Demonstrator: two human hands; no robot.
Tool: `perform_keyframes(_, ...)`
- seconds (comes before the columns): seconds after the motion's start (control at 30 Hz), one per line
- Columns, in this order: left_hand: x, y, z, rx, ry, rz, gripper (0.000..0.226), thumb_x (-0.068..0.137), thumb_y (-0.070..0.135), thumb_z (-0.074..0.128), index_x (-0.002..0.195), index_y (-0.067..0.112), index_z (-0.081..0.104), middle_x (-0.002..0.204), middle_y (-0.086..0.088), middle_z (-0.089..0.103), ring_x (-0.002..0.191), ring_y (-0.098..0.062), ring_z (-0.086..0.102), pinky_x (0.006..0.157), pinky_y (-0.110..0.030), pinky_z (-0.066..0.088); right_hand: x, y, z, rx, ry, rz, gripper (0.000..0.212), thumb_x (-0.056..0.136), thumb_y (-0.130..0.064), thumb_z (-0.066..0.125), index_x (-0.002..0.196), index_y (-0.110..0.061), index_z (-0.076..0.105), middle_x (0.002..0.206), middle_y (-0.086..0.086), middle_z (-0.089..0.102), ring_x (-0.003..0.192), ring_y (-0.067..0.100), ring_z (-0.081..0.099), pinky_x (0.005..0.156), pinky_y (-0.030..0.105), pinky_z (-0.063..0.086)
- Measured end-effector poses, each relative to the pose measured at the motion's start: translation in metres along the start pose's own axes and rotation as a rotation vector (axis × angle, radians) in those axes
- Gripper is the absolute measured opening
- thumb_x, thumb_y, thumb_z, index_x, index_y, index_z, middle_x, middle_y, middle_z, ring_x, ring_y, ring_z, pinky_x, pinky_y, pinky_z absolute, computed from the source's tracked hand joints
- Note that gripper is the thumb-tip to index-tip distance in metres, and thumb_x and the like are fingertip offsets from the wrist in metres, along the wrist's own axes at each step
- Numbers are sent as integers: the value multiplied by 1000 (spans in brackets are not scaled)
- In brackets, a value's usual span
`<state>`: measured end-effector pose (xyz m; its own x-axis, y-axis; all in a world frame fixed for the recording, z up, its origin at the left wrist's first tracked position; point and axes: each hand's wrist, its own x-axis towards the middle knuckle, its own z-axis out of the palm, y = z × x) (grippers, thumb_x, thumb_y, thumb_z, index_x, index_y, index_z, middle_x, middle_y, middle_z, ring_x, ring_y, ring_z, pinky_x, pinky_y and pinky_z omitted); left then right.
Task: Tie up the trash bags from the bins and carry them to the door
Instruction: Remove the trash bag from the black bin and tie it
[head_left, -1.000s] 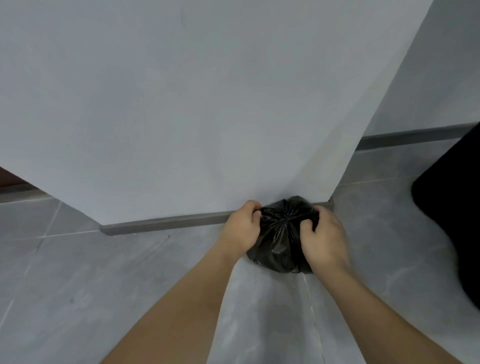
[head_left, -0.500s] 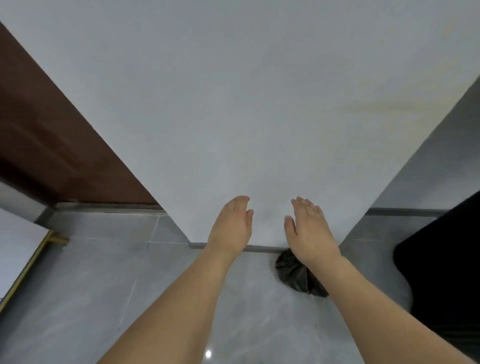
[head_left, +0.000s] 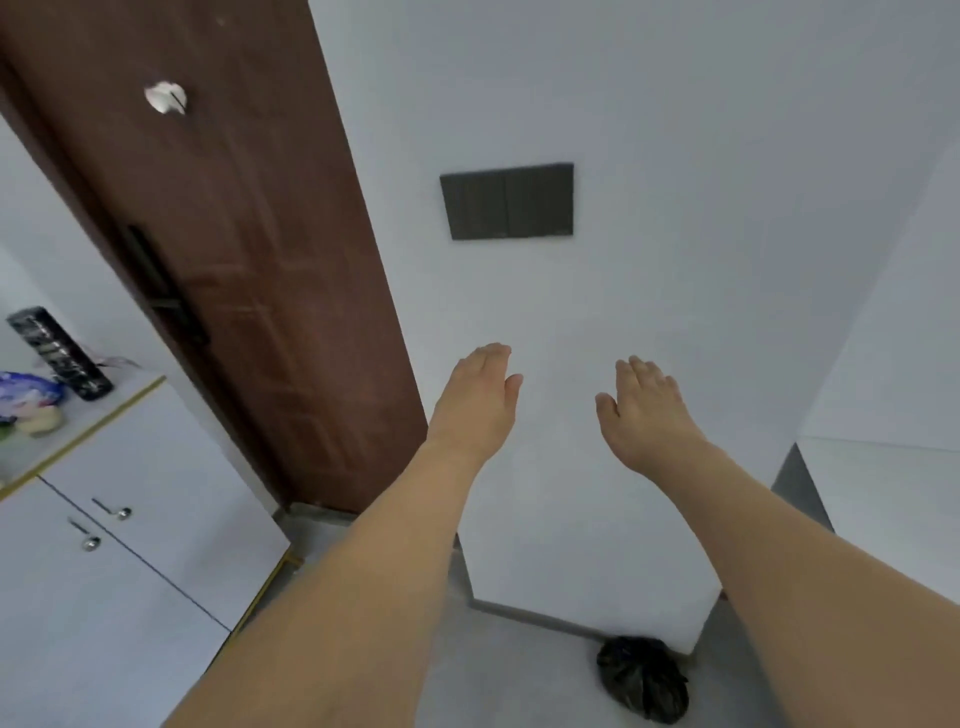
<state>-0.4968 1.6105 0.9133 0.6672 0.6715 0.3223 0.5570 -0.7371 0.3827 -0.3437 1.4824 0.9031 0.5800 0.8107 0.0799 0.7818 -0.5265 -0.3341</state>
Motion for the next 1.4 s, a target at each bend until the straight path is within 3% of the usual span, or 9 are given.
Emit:
perform_keyframes(0.23,-16,-1,-57,158,-3,82,53,106,33,33,152,8,26,159,-7,27,148,-21,20,122,-35,12,-18,-46,-30,-59,-8,-60,61,104,-34,21,155,-2,8,164,14,4,151,26,0,122,40,0)
perform_keyframes(0.5,-51,-31,-94,199,52,-6,49,105,32,35,149,10,33,155,-6,37,143,-21,31,121,-35,16,-29,-92,-16,-73,-71,-152,61,104,-34,22,154,-2,8,164,14,6,151,27,2,122,41,2)
perform_keyframes(0.77,-145,-106,-162,268,177,-375,50,104,34,38,149,13,34,154,-5,39,142,-24,34,119,-38,24,-48,-205,25,-103,-118,-492,60,103,-36,25,153,-3,18,161,15,18,149,29,15,122,43,12)
perform_keyframes(1.07,-348,-192,-277,423,328,-798,47,104,29,37,147,10,36,151,-9,40,138,-28,35,111,-38,29,-166,-403,81,-1,-283,-966,57,104,-32,30,151,-1,22,158,16,24,145,29,22,117,41,16)
perform_keyframes(1.4,-589,-266,-376,495,455,-1126,43,103,29,39,141,9,42,143,-10,48,128,-29,43,103,-39,37,-351,-589,142,136,-529,-1245,59,105,-32,27,155,-4,11,164,11,7,151,23,6,122,37,4)
